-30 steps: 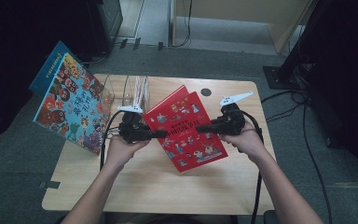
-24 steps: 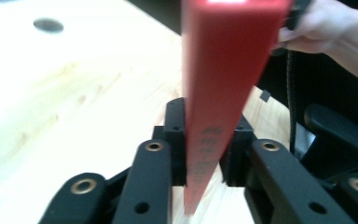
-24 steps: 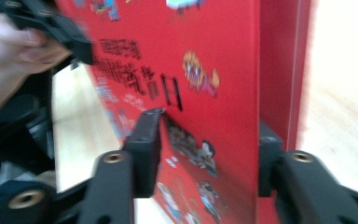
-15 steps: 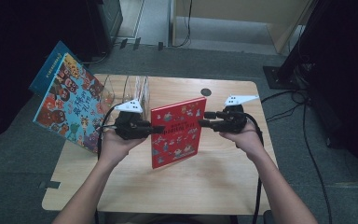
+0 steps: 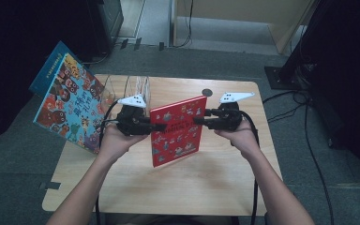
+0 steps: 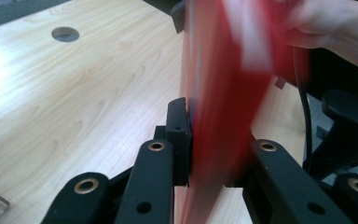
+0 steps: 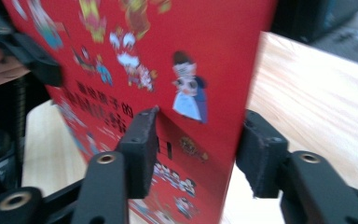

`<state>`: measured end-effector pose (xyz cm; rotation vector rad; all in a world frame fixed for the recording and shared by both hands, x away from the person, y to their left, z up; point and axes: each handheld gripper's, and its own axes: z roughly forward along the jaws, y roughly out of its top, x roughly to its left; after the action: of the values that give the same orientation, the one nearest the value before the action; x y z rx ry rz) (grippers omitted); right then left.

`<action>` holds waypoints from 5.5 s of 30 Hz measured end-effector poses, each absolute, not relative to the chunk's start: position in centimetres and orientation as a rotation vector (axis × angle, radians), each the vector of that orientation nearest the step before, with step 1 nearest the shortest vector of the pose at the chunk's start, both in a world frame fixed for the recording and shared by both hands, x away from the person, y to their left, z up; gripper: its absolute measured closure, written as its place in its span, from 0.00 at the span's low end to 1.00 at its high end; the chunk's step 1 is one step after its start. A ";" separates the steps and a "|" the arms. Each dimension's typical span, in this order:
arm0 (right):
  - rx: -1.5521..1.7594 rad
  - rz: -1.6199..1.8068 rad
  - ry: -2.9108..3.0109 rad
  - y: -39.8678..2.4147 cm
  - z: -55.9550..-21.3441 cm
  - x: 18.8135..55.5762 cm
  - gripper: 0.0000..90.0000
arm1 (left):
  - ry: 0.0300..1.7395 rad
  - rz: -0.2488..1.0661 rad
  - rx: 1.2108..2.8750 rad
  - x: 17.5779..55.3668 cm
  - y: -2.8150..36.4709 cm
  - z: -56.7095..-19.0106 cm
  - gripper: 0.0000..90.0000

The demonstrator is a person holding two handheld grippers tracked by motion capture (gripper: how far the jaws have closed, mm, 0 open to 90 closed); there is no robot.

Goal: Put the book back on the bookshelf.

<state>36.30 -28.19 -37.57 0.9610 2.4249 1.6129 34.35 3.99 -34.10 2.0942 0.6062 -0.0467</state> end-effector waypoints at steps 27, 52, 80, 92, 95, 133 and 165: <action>0.817 1.626 2.363 -25.9 -35.7 35.3 0.60 | 0.623 0.003 2.319 35.9 4.2 -28.5 0.89; 0.985 1.479 2.371 -25.1 -43.5 32.3 0.55 | 0.808 0.027 2.201 35.0 12.7 -25.9 0.89; 1.064 1.258 2.364 -24.0 -50.4 31.4 0.51 | 1.080 0.156 2.119 33.4 20.9 -25.6 0.89; 1.042 1.146 2.410 -23.5 -52.1 31.3 0.50 | 1.188 0.167 2.081 34.3 23.1 -26.1 0.89; 1.025 1.136 2.405 -23.3 -52.2 31.1 0.49 | 1.220 0.165 2.078 34.9 23.5 -26.3 0.89; 1.005 1.129 2.406 -23.2 -52.2 31.0 0.46 | 1.387 0.238 2.013 42.6 20.8 -29.7 0.89; 1.006 1.129 2.406 -23.2 -52.2 31.0 0.46 | 1.488 0.065 2.220 44.7 20.4 -29.2 0.87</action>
<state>31.01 -23.17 -52.24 1.0061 2.4059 1.1293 44.68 20.38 -29.15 2.2205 1.4884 0.0648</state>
